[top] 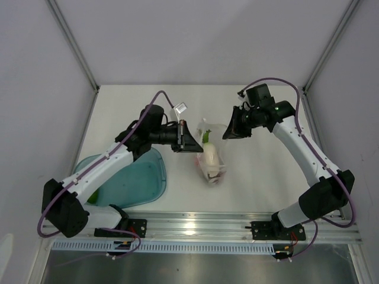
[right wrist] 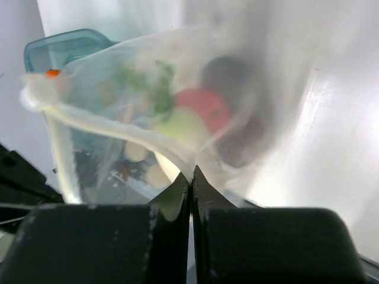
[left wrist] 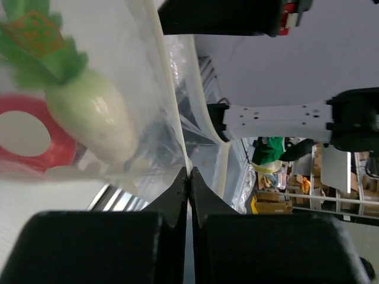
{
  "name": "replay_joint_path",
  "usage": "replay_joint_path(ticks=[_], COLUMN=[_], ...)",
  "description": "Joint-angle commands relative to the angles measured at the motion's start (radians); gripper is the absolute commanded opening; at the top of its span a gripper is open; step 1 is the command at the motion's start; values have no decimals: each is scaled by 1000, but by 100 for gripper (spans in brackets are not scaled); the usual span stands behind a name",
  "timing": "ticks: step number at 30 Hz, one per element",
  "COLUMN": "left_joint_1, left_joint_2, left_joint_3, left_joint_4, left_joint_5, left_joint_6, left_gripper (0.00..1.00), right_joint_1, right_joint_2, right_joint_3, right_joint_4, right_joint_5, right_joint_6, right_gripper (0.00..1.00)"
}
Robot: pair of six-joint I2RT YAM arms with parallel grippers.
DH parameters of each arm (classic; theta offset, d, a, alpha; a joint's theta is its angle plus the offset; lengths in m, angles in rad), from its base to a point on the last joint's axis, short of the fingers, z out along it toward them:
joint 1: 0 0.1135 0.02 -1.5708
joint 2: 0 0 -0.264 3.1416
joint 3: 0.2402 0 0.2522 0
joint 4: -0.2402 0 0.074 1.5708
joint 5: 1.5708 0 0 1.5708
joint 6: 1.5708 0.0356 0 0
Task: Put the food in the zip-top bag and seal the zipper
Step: Adjust the zipper food storage bag at the center of the board.
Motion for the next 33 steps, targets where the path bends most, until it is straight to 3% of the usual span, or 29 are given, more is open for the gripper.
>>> replay_joint_path(ticks=[1, 6, 15, 18, 19, 21, 22, 23, 28, 33], left_joint_1=[0, 6, 24, 35, 38, 53, 63, 82, 174, 345], left_joint_2=[-54, 15, 6, -8, -15, -54, -68, -80, -163, -212], left_joint_3=[27, 26, 18, 73, 90, 90, 87, 84, 98, 75], left_joint_4=[136, -84, -180, -264, -277, -300, -309, -315, -511, -703], left_joint_5=[110, 24, -64, -137, -176, -212, -256, -279, -469, -760], left_joint_6=[-120, -66, 14, 64, 83, 95, 100, 107, 139, 153], left_gripper=[1, 1, 1, 27, 49, 68, 86, 96, 100, 99], right_joint_1=[16, 30, 32, 28, 28, 30, 31, 30, 30, 33], right_joint_2=[-52, -64, -80, -69, -66, -60, -58, -57, -43, -28], right_joint_3=[131, 76, -21, -16, -16, -16, -16, -16, -16, -18], right_joint_4=[-104, -64, -15, -10, -7, -3, -1, -1, 5, 13], right_joint_5=[113, 84, 70, 60, 57, 47, 47, 47, 40, 28], right_joint_6=[-67, -50, -42, -44, -42, -41, -42, -41, -45, -48], right_gripper=[0, 0, 0, 0, 0, 0, 0, 0, 0, 0])
